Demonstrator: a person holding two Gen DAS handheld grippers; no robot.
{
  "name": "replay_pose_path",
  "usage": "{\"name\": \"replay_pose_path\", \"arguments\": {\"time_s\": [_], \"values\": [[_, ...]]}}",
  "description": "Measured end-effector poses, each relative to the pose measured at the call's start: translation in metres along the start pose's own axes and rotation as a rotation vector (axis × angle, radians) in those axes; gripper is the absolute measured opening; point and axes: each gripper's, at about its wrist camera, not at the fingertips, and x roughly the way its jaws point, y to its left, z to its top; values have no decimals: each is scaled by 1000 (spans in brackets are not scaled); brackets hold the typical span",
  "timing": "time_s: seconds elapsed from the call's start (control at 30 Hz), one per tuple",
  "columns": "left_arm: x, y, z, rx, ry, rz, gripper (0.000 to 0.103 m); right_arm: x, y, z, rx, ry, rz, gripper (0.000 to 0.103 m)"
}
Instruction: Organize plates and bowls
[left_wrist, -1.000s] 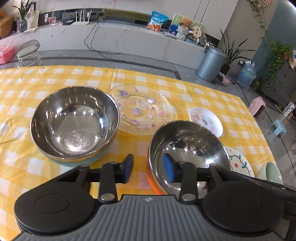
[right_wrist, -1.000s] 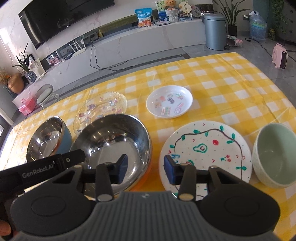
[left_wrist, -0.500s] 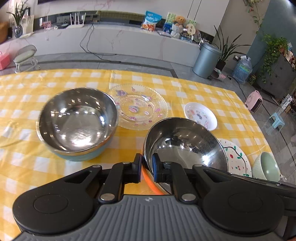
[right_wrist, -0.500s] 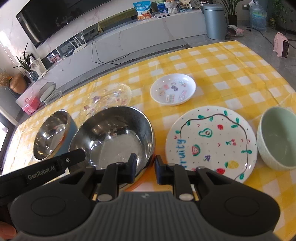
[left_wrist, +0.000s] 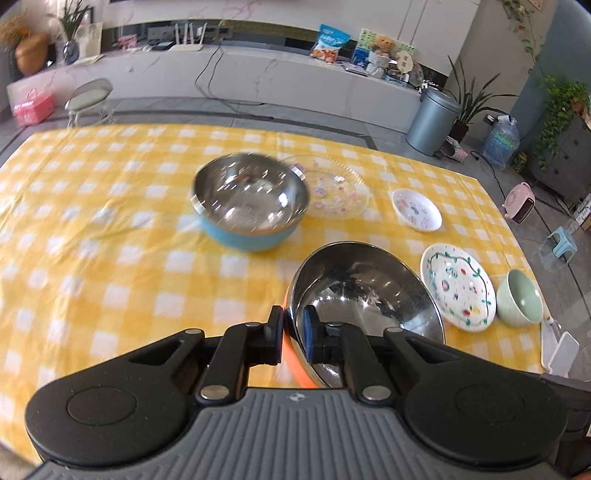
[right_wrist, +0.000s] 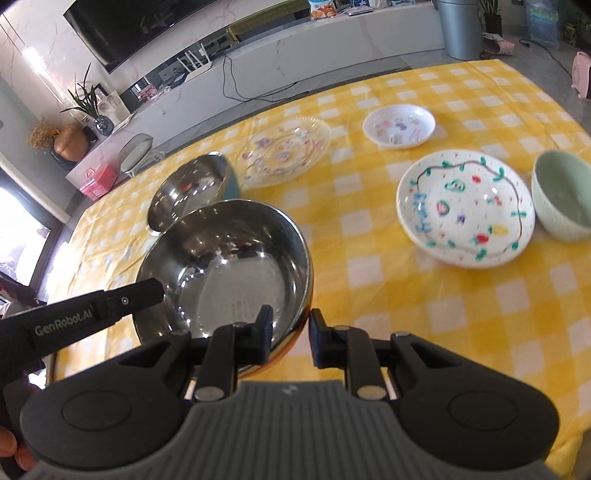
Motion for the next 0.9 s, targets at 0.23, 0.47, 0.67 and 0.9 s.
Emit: {"name": "replay_pose_path", "arguments": {"time_s": [0.23,0.47,0.67,0.9], "values": [[-16,32,-28,-66,47,5,12,-11,23,-37,-14,36,13,19],[-13,56,-49,-142,81,25,11,0,43,-55,-66,91,-11,19],[-9,60,-54,-143,82,24,11,8,47,-58,-84,112,-37,18],[-4,63,-55,-141,87,39,11,12,49,-57,-98,98,-39,18]]}}
